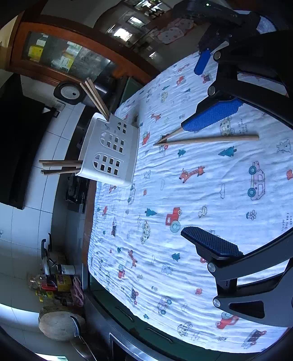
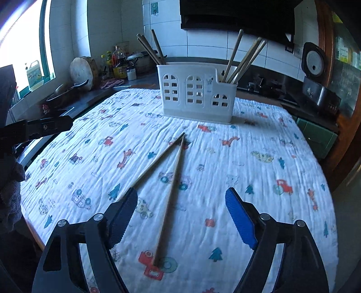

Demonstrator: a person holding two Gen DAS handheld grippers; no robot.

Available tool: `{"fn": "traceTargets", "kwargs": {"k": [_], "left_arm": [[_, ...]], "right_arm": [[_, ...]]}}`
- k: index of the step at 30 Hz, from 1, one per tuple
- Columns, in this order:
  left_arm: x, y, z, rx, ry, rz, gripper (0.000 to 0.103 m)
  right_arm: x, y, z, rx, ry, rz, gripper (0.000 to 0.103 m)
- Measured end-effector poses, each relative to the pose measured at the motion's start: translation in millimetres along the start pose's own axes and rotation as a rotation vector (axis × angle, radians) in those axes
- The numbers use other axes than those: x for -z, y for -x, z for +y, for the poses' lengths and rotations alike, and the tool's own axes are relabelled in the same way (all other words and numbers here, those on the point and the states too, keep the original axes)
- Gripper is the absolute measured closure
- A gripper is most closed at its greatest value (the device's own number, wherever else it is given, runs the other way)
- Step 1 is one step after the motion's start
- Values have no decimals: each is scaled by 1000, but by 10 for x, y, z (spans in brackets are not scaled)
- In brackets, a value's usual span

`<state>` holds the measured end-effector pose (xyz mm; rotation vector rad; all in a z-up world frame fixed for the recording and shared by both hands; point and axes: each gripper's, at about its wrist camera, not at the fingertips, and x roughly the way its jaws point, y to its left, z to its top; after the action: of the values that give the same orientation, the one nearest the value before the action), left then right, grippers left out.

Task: Organize utensils
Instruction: 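Withdraw both open grippers back over the last two chopsticks on the cloth, then close the left gripper on a chopstick while the right gripper grasps the other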

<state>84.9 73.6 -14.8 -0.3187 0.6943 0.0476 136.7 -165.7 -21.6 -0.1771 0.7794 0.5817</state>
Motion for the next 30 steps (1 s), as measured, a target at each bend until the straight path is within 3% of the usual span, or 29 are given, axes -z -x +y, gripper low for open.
{"fn": "traceTargets", "kwargs": {"k": [7, 12, 25, 30], "left_arm": [[69, 33, 79, -8, 16, 1, 17], [115, 16, 99, -6, 19, 11, 18], [189, -35, 53, -9, 2, 28, 19], [207, -50, 17, -8, -7, 34, 19]], "right_arm": [[177, -176, 118, -51, -42, 62, 58], [240, -275, 159, -56, -57, 93, 74], [265, -413, 137, -19, -68, 128, 91], [264, -435, 151, 4, -61, 132, 93]]}}
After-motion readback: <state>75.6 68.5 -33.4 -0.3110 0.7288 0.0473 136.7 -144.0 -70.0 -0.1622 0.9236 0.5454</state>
